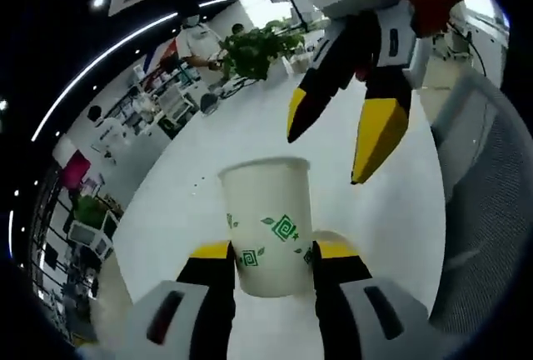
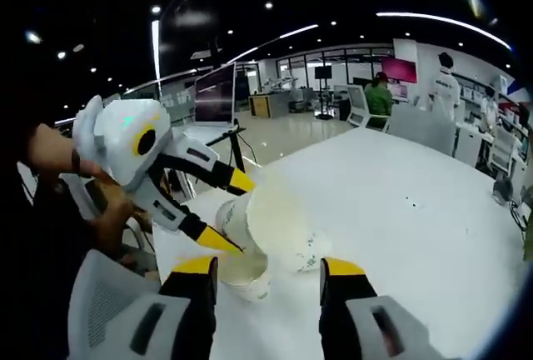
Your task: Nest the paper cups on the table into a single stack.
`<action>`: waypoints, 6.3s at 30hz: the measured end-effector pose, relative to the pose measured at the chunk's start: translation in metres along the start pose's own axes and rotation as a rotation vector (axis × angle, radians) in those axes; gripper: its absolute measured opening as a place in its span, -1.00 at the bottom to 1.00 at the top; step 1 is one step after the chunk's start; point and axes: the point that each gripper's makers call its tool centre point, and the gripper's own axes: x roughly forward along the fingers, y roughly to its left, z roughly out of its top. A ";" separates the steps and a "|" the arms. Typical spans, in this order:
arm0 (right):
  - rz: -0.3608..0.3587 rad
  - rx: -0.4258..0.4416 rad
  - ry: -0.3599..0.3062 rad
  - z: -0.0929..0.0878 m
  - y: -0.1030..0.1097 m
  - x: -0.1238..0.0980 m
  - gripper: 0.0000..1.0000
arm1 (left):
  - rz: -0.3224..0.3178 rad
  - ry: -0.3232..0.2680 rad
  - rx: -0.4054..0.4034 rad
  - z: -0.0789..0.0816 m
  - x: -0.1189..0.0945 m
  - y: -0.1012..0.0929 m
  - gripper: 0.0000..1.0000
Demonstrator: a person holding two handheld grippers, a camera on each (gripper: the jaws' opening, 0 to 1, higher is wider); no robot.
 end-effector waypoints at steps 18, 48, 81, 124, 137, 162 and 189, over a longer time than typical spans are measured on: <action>0.115 0.051 0.017 0.004 0.028 0.011 -0.54 | -0.053 -0.073 0.161 0.031 0.004 -0.036 -0.30; 0.148 -0.069 0.124 -0.007 0.044 0.031 -1.00 | 0.051 -0.072 -0.218 -0.005 -0.022 -0.033 -0.06; 0.208 -0.307 0.310 -0.021 0.058 0.072 -1.00 | 0.145 -0.028 -0.645 -0.069 -0.053 -0.042 0.14; 0.223 -0.463 0.420 -0.038 0.062 0.077 -0.96 | 0.155 -0.004 -0.687 -0.089 -0.050 -0.041 0.09; 0.226 -0.474 0.423 -0.039 0.065 0.079 -0.92 | 0.153 0.008 -0.688 -0.091 -0.051 -0.044 0.08; 0.130 -0.323 0.305 -0.040 0.050 0.054 -0.26 | 0.161 0.000 -0.698 -0.095 -0.049 -0.031 0.06; -0.129 0.008 0.155 -0.082 0.006 -0.014 0.46 | 0.166 -0.044 -0.790 -0.090 -0.028 0.026 0.06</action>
